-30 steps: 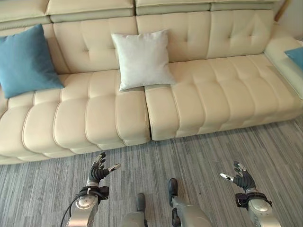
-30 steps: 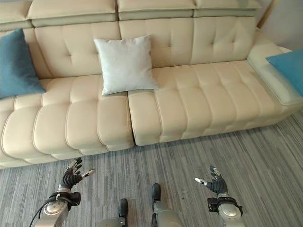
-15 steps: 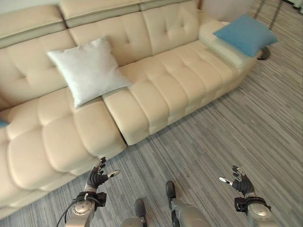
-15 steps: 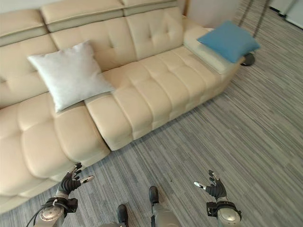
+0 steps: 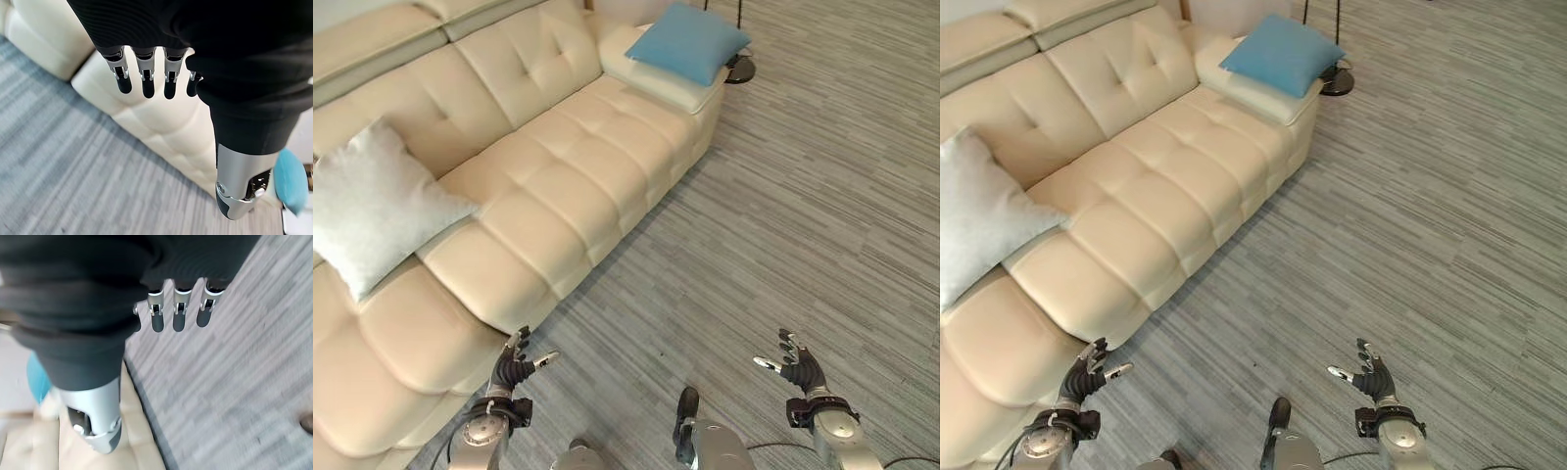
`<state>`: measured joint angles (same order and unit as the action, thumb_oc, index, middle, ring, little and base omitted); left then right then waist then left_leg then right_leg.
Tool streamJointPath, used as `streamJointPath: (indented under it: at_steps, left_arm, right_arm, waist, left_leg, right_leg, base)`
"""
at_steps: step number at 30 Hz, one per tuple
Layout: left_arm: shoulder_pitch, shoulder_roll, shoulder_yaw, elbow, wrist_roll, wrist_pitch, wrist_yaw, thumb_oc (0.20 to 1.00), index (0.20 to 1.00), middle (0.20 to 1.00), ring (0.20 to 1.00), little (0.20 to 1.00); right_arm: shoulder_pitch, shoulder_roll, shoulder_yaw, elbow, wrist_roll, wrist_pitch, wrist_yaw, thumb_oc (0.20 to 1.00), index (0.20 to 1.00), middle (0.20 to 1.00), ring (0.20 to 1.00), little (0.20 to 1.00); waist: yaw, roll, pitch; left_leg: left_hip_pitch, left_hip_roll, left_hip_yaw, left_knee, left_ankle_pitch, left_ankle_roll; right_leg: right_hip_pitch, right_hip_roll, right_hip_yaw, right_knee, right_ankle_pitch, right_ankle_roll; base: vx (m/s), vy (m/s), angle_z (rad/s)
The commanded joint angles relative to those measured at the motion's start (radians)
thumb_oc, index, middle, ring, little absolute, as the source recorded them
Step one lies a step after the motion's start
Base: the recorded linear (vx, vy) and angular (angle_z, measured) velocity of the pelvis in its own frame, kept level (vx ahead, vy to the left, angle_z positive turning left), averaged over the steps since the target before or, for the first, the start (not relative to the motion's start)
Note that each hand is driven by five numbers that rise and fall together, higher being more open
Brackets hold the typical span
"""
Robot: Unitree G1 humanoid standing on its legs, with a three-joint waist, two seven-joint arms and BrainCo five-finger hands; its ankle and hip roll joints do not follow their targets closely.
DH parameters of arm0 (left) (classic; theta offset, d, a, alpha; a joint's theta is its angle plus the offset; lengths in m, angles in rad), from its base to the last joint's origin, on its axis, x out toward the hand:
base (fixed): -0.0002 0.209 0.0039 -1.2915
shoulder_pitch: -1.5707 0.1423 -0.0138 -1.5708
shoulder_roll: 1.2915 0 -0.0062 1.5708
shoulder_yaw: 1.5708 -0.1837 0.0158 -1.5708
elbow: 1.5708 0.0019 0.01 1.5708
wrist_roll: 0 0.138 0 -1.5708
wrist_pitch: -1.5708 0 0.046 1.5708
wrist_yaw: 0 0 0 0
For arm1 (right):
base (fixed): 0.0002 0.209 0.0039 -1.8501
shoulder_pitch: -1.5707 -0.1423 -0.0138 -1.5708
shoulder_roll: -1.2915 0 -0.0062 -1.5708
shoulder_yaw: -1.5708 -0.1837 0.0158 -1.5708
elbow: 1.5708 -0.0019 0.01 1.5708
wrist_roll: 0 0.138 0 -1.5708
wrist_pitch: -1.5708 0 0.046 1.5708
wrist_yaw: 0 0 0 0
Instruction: Pick up all the scattered cushions and arrange them neatly on the sofa.
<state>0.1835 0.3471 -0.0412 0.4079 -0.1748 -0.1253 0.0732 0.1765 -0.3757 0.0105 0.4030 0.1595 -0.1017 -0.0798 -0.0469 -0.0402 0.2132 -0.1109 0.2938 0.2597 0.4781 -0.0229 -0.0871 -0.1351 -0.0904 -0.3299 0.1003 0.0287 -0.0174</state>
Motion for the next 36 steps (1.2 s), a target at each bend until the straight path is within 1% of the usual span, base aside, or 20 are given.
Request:
streamJointPath:
  at_steps: [1, 2, 3, 4, 8, 10, 12, 15, 18, 20, 24, 25, 26, 29, 30, 32, 33, 34, 35, 36]
  left_arm:
    - [-0.030, 0.027, 0.015, -0.035, 0.003, -0.041, 0.003, 1.000, 1.000, 1.000, 1.000, 1.000]
    - [-0.031, 0.027, 0.014, -0.035, 0.003, -0.041, 0.003, 1.000, 1.000, 1.000, 1.000, 1.000]
    - [-0.036, 0.023, 0.002, -0.038, 0.007, -0.039, 0.000, 1.000, 1.000, 1.000, 1.000, 1.000]
    - [-0.039, 0.023, -0.008, -0.036, 0.014, -0.037, -0.002, 1.000, 1.000, 1.000, 1.000, 1.000]
    - [-0.046, 0.025, -0.017, -0.034, 0.024, -0.035, 0.004, 1.000, 1.000, 1.000, 1.000, 1.000]
    - [-0.049, 0.021, -0.025, -0.042, 0.020, -0.034, 0.009, 1.000, 1.000, 1.000, 1.000, 1.000]
    - [-0.031, 0.023, -0.014, -0.060, 0.016, -0.039, 0.008, 1.000, 1.000, 1.000, 1.000, 1.000]
    - [-0.026, 0.033, -0.012, -0.060, 0.024, -0.036, -0.002, 1.000, 1.000, 1.000, 1.000, 1.000]
    - [-0.032, 0.047, -0.007, -0.054, 0.023, -0.034, -0.003, 1.000, 1.000, 1.000, 1.000, 1.000]
    - [-0.042, 0.056, -0.006, -0.057, 0.022, -0.036, 0.005, 1.000, 1.000, 1.000, 1.000, 1.000]
    - [-0.047, 0.052, 0.002, -0.061, -0.001, -0.045, 0.019, 1.000, 1.000, 1.000, 1.000, 1.000]
    - [-0.047, 0.052, 0.002, -0.061, -0.001, -0.045, 0.019, 1.000, 1.000, 1.000, 1.000, 1.000]
    - [-0.049, 0.047, 0.005, -0.056, 0.000, -0.046, 0.022, 1.000, 1.000, 1.000, 1.000, 1.000]
    - [-0.061, 0.038, 0.016, -0.047, 0.009, -0.050, 0.030, 1.000, 1.000, 1.000, 1.000, 1.000]
    - [-0.061, 0.032, 0.014, -0.045, 0.014, -0.052, 0.029, 1.000, 1.000, 1.000, 1.000, 1.000]
    - [-0.059, 0.029, 0.009, -0.050, 0.021, -0.054, 0.028, 1.000, 1.000, 1.000, 1.000, 1.000]
    - [-0.052, 0.027, 0.009, -0.056, 0.025, -0.056, 0.021, 1.000, 1.000, 1.000, 1.000, 1.000]
    - [-0.039, 0.025, 0.010, -0.063, 0.026, -0.056, 0.015, 1.000, 1.000, 1.000, 1.000, 1.000]
    - [-0.033, 0.018, 0.007, -0.061, 0.025, -0.056, 0.016, 1.000, 1.000, 1.000, 1.000, 1.000]
    - [-0.033, 0.019, 0.008, -0.061, 0.025, -0.056, 0.016, 1.000, 1.000, 1.000, 1.000, 1.000]
  right_arm:
    - [-0.012, -0.028, -0.031, -0.064, 0.033, -0.039, -0.014, 1.000, 1.000, 1.000, 1.000, 1.000]
    - [-0.013, -0.028, -0.032, -0.065, 0.033, -0.039, -0.014, 1.000, 1.000, 1.000, 1.000, 1.000]
    - [-0.012, -0.031, -0.039, -0.075, 0.039, -0.044, -0.019, 1.000, 1.000, 1.000, 1.000, 1.000]
    - [-0.013, -0.031, -0.044, -0.071, 0.043, -0.047, -0.025, 1.000, 1.000, 1.000, 1.000, 1.000]
    - [-0.026, -0.023, -0.034, -0.062, 0.055, -0.057, -0.044, 1.000, 1.000, 1.000, 1.000, 1.000]
    - [-0.038, -0.017, -0.023, -0.054, 0.056, -0.060, -0.051, 1.000, 1.000, 1.000, 1.000, 1.000]
    - [-0.042, -0.009, -0.005, -0.057, 0.044, -0.057, -0.038, 1.000, 1.000, 1.000, 1.000, 1.000]
    - [-0.041, 0.005, 0.007, -0.060, 0.031, -0.055, -0.014, 1.000, 1.000, 1.000, 1.000, 1.000]
    - [-0.053, 0.027, 0.012, -0.072, 0.035, -0.057, -0.006, 1.000, 1.000, 1.000, 1.000, 1.000]
    - [-0.074, 0.042, 0.022, -0.078, 0.042, -0.059, -0.004, 1.000, 1.000, 1.000, 1.000, 1.000]
    - [-0.103, 0.030, 0.035, -0.096, 0.048, -0.060, -0.006, 1.000, 1.000, 1.000, 1.000, 1.000]
    - [-0.103, 0.030, 0.035, -0.096, 0.048, -0.060, -0.006, 1.000, 1.000, 1.000, 1.000, 1.000]
    - [-0.109, 0.025, 0.035, -0.101, 0.048, -0.060, -0.008, 1.000, 1.000, 1.000, 1.000, 1.000]
    - [-0.115, 0.024, 0.035, -0.108, 0.036, -0.058, -0.010, 1.000, 1.000, 1.000, 1.000, 1.000]
    - [-0.110, 0.022, 0.034, -0.111, 0.030, -0.059, -0.008, 1.000, 1.000, 1.000, 1.000, 1.000]
    - [-0.096, 0.015, 0.032, -0.121, 0.015, -0.060, -0.004, 1.000, 1.000, 1.000, 1.000, 1.000]
    - [-0.082, 0.012, 0.028, -0.132, 0.012, -0.058, 0.004, 1.000, 1.000, 1.000, 1.000, 1.000]
    - [-0.075, 0.012, 0.026, -0.136, 0.013, -0.057, 0.007, 1.000, 1.000, 1.000, 1.000, 1.000]
    - [-0.072, 0.007, 0.031, -0.130, 0.011, -0.061, 0.007, 1.000, 1.000, 1.000, 1.000, 1.000]
    - [-0.072, 0.007, 0.031, -0.130, 0.011, -0.061, 0.007, 1.000, 1.000, 1.000, 1.000, 1.000]
  waist:
    - [-0.020, -0.017, 0.020]
    - [-0.022, -0.024, 0.021]
    - [-0.012, -0.037, 0.022]
    - [-0.004, -0.040, 0.024]
    - [0.039, -0.028, 0.024]
    - [0.064, -0.027, 0.024]
    - [0.096, -0.032, 0.005]
    - [0.105, -0.059, -0.006]
    - [0.093, -0.069, 0.002]
    - [0.074, -0.056, 0.020]
    - [0.048, -0.035, 0.045]
    - [0.048, -0.033, 0.047]
    - [0.035, -0.036, 0.052]
    - [0.024, -0.034, 0.054]
    - [0.020, -0.025, 0.057]
    - [0.003, -0.018, 0.047]
    - [-0.006, -0.026, 0.030]
    - [-0.006, -0.021, 0.020]
    - [-0.004, -0.004, 0.016]
    - [-0.006, -0.007, 0.014]
  left_leg:
    - [0.006, -0.097, -0.039, -0.019, -0.074, 0.007]
    - [-0.004, -0.104, -0.027, -0.023, -0.052, 0.020]
    - [-0.067, -0.182, -0.079, -0.077, -0.113, 0.041]
    - [-0.106, -0.193, -0.091, -0.110, -0.098, 0.039]
    - [-0.212, -0.260, -0.179, -0.324, 0.047, 0.018]
    - [-0.254, -0.282, -0.222, -0.399, 0.081, 0.010]
    - [-0.253, -0.281, -0.261, -0.383, 0.104, 0.022]
    - [-0.235, -0.303, -0.247, -0.314, 0.056, 0.054]
    - [-0.193, -0.299, -0.206, -0.305, 0.012, 0.081]
    - [-0.116, -0.279, -0.171, -0.329, -0.023, 0.096]
    - [-0.006, -0.278, -0.140, -0.364, -0.082, 0.098]
    - [-0.001, -0.276, -0.140, -0.365, -0.085, 0.098]
    - [0.058, -0.292, -0.136, -0.380, -0.122, 0.095]
    - [0.130, -0.296, -0.136, -0.395, -0.165, 0.078]
    - [0.168, -0.286, -0.138, -0.401, -0.190, 0.070]
    - [0.219, -0.282, -0.156, -0.406, -0.220, 0.062]
    - [0.248, -0.283, -0.172, -0.410, -0.242, 0.057]
    - [0.266, -0.273, -0.176, -0.401, -0.242, 0.050]
    - [0.269, -0.244, -0.179, -0.351, -0.212, 0.030]
    - [0.265, -0.247, -0.181, -0.351, -0.208, 0.030]
  right_leg:
    - [0.063, -0.004, 0.058, 0.014, -0.161, 0.063]
    - [0.054, -0.014, 0.048, 0.011, -0.142, 0.058]
    - [0.083, 0.000, 0.094, -0.013, -0.154, 0.067]
    - [0.103, 0.007, 0.105, -0.027, -0.160, 0.073]
    - [0.168, 0.058, 0.153, -0.061, -0.185, 0.082]
    - [0.206, 0.074, 0.192, -0.066, -0.203, 0.086]
    - [0.259, 0.074, 0.251, -0.059, -0.237, 0.098]
    - [0.259, 0.024, 0.286, 0.043, -0.234, 0.134]
    - [0.160, -0.006, 0.297, 0.235, -0.134, 0.174]
    - [0.037, -0.029, 0.249, 0.328, -0.076, 0.179]
    - [-0.102, -0.039, 0.132, 0.192, -0.088, 0.161]
    - [-0.096, -0.037, 0.131, 0.190, -0.089, 0.161]
    - [-0.129, -0.041, 0.107, 0.061, -0.052, 0.171]
    - [-0.175, -0.066, 0.041, -0.062, -0.003, 0.196]
    - [-0.178, -0.064, 0.035, -0.077, 0.009, 0.199]
    - [-0.205, -0.071, 0.074, -0.050, 0.029, 0.206]
    - [-0.204, -0.079, 0.094, -0.036, 0.039, 0.206]
    - [-0.195, -0.079, 0.090, -0.021, 0.049, 0.195]
    - [-0.180, -0.068, 0.080, 0.000, 0.044, 0.179]
    - [-0.181, -0.071, 0.080, -0.002, 0.046, 0.179]
  base:
    - [0.07, -0.059, -0.13]
    - [0.27, -0.095, 0.04]
    - [0.22, -0.065, -0.03]
    - [0.37, -0.061, -0.16]
    - [0.34, 0.009, -0.48]
    - [0.42, 0.065, -0.80]
    - [0.58, 0.186, -1.33]
    - [0.49, 0.217, -0.98]
    - [0.27, 0.154, -0.71]
    - [0.25, 0.136, -0.56]
    - [0.29, 0.073, -0.38]
    - [0.42, 0.011, -0.16]
    - [0.46, -0.034, -0.11]
    - [0.51, -0.090, -0.15]
    - [0.47, -0.107, 0.10]
    - [0.54, -0.160, 0.26]
    - [0.56, -0.208, 0.37]
    - [0.55, -0.225, 0.39]
    - [0.33, -0.147, 0.44]
    - [0.45, -0.309, 0.45]
